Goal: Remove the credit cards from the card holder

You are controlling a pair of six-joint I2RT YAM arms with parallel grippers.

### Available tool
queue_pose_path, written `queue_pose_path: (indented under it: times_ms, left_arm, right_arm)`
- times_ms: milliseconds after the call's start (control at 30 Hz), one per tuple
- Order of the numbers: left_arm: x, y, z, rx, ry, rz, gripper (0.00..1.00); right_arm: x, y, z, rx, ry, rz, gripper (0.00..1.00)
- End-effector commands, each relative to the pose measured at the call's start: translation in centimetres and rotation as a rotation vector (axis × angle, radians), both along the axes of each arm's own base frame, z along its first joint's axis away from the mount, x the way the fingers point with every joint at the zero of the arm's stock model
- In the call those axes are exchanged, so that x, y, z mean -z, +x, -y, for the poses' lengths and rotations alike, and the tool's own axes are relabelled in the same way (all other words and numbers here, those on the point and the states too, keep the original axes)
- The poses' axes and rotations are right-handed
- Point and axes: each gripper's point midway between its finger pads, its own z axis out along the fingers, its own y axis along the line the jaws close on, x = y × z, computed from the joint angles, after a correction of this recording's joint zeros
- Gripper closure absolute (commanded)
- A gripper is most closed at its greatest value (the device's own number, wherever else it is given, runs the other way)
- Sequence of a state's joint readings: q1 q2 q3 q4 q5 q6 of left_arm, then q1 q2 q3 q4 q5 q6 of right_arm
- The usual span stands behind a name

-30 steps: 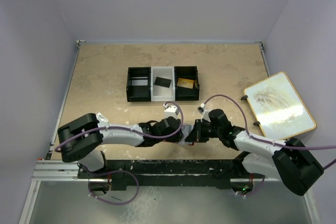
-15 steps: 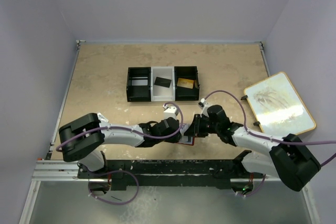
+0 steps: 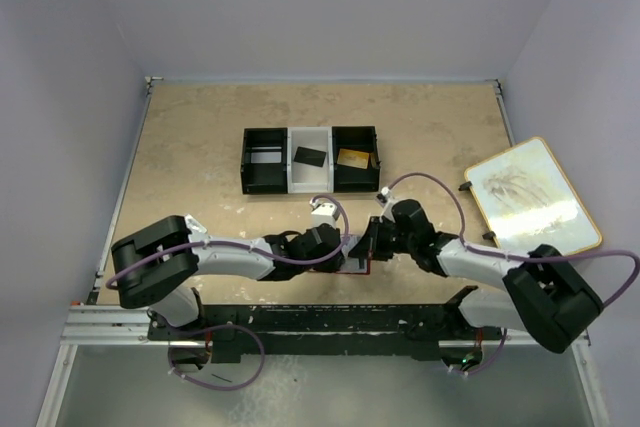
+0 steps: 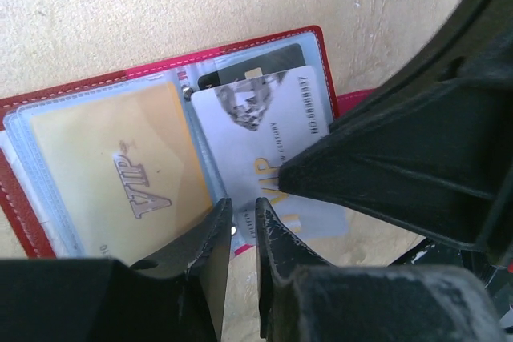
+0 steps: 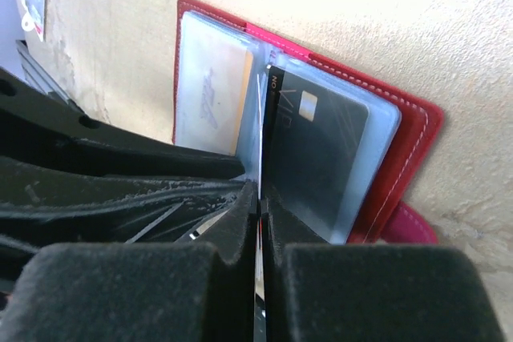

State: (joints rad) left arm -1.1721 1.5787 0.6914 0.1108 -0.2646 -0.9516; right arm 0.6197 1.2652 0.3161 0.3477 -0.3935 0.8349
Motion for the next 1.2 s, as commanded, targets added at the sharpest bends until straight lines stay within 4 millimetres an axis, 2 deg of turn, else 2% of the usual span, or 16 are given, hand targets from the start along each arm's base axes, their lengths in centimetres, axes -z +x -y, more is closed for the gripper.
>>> queue_pose_path:
  times_ms: [0,67,133,233,333,400,567,667,733,867,900,933,1067,1133,1167]
  left_arm:
    - [-3.4,1.0,0.0,-0.049,-0.053,0.050,0.85]
    - [-5.8,1.5,-0.7,-0.077,-0.072,0.092,0.82]
    - [-8.6,2.2,-1.7,-0.105,-0.097,0.148,0.75]
    - [-10.7,3.5,-4.3,-0.151,-0.055,0.208,0.68]
    - [-10.7,5.7,-8.5,-0.230,0.035,0.203,0.64]
    - [-11.4,6.6,-11.3,-0.283,0.068,0.202,0.59]
    - [-14.1,8.0,-18.5,-0.445,0.210,0.276,0.26]
    - [-14.4,9.0,-22.7,-0.523,0.291,0.244,0.21]
    - [-14.4,9.6,-25.2,-0.572,0.335,0.210,0.20]
    - [-15.4,10.6,-30.7,-0.724,0.374,0.185,0.19]
    - [-15.7,10.8,-31.4,-0.744,0.367,0.187,0.19]
    - [-15.9,10.9,-32.3,-0.772,0.374,0.188,0.19]
    - [-16.6,10.9,-35.1,-0.878,0.449,0.236,0.19]
    - [-17.5,10.6,-36.0,-0.919,0.461,0.273,0.19]
    - [-18.2,10.5,-36.0,-0.921,0.449,0.289,0.19]
  right_arm:
    - [-3.4,2.6,0.7,0.095,-0.008,0.137,1.00]
    - [-6.0,3.4,1.2,0.127,0.008,0.234,1.00]
    - [-8.6,4.1,1.7,0.150,0.027,0.334,1.00]
    - [-11.6,5.0,2.3,0.159,0.024,0.461,1.00]
    - [-14.7,6.6,2.7,0.157,-0.016,0.619,1.00]
    - [-16.8,7.2,2.3,0.119,-0.018,0.714,1.00]
    - [-21.5,9.3,1.1,0.073,-0.022,0.911,1.00]
    - [-23.0,11.3,-0.2,0.028,-0.087,1.009,1.00]
    - [-23.9,12.4,-1.9,-0.021,-0.139,1.082,1.00]
    - [-24.3,13.6,-6.7,-0.174,-0.297,1.238,1.00]
    - [-23.7,13.9,-8.0,-0.218,-0.324,1.252,1.00]
    - [-24.1,14.3,-9.3,-0.249,-0.335,1.273,1.00]
    - [-24.3,17.4,-12.5,-0.248,-0.379,1.281,1.00]
    - [-24.0,18.3,-14.1,-0.287,-0.384,1.303,1.00]
    - [-22.9,18.8,-15.1,-0.322,-0.392,1.302,1.00]
